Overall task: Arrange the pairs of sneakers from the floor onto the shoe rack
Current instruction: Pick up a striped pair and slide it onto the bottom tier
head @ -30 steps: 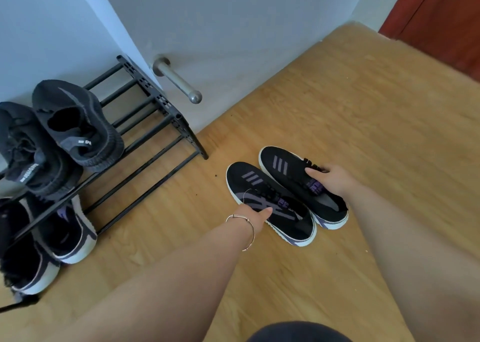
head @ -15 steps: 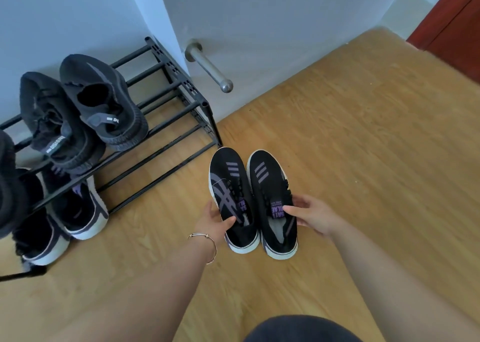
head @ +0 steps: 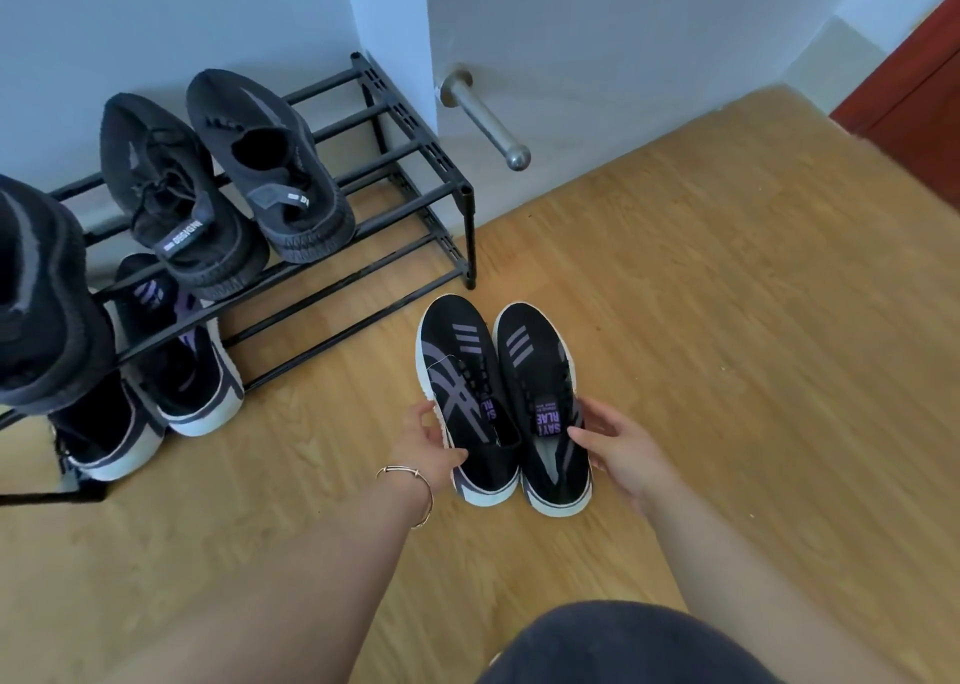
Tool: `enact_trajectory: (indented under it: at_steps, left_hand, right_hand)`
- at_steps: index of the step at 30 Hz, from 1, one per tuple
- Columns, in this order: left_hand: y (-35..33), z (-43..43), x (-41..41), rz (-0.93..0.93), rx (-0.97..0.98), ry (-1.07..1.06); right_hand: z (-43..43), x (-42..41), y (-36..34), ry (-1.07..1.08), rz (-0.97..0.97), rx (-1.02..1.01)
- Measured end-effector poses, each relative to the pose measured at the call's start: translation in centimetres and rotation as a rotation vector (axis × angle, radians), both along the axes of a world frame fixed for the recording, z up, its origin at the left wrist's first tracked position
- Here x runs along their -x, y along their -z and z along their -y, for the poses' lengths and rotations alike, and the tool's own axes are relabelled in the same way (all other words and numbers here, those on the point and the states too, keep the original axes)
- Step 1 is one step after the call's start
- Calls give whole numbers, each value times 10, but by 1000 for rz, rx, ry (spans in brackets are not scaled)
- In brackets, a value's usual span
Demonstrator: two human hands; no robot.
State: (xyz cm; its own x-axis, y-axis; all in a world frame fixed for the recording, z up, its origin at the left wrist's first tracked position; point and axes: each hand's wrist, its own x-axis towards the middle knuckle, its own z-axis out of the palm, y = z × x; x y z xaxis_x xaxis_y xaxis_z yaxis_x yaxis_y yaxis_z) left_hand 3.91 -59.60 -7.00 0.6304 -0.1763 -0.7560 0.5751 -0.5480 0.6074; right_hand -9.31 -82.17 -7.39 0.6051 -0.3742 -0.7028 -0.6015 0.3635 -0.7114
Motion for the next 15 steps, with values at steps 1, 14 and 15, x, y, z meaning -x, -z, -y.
enact_trajectory:
  at_steps: [1, 14, 15]
  left_hand:
    - [2, -1, -1, -2, -2, -2]
    - [10, -40, 6, 24, 4, 60]
    - [9, -42, 7, 35, 10, 63]
  right_hand:
    - [-3, -2, -1, 11, -7, 24]
    - [-24, -11, -1, -104, -114, 128]
    - [-26, -10, -1, -90, -114, 137]
